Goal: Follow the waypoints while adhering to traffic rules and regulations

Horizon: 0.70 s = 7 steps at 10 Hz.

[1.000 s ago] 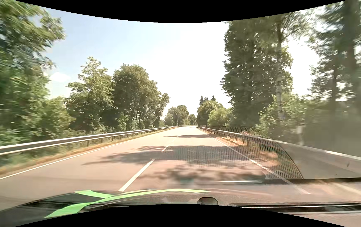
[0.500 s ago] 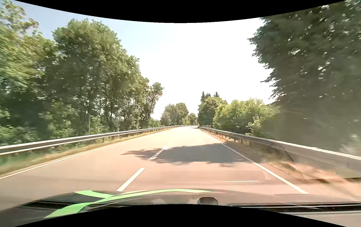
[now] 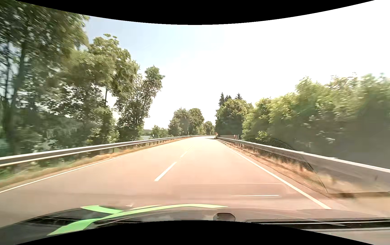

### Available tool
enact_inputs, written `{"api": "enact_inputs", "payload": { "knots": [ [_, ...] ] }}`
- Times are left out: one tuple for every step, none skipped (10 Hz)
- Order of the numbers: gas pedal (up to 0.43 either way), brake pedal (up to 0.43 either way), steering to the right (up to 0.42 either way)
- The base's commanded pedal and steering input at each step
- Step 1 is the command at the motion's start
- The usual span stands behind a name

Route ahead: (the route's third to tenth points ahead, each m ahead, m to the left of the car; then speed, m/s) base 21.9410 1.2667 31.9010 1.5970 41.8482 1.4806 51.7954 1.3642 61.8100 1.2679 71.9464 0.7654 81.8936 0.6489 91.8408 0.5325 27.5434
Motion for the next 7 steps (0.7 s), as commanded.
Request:
{"api": "enact_inputs", "payload": {
  "knots": [
    [0.240, 0.000, -0.002],
    [0.197, 0.000, -0.002],
    [0.177, 0.000, -0.002],
    [0.157, 0.000, -0.001],
    [0.157, 0.000, -0.001],
    [0.157, 0.000, -0.001],
    [0.157, 0.000, -0.001]
  ]
}}
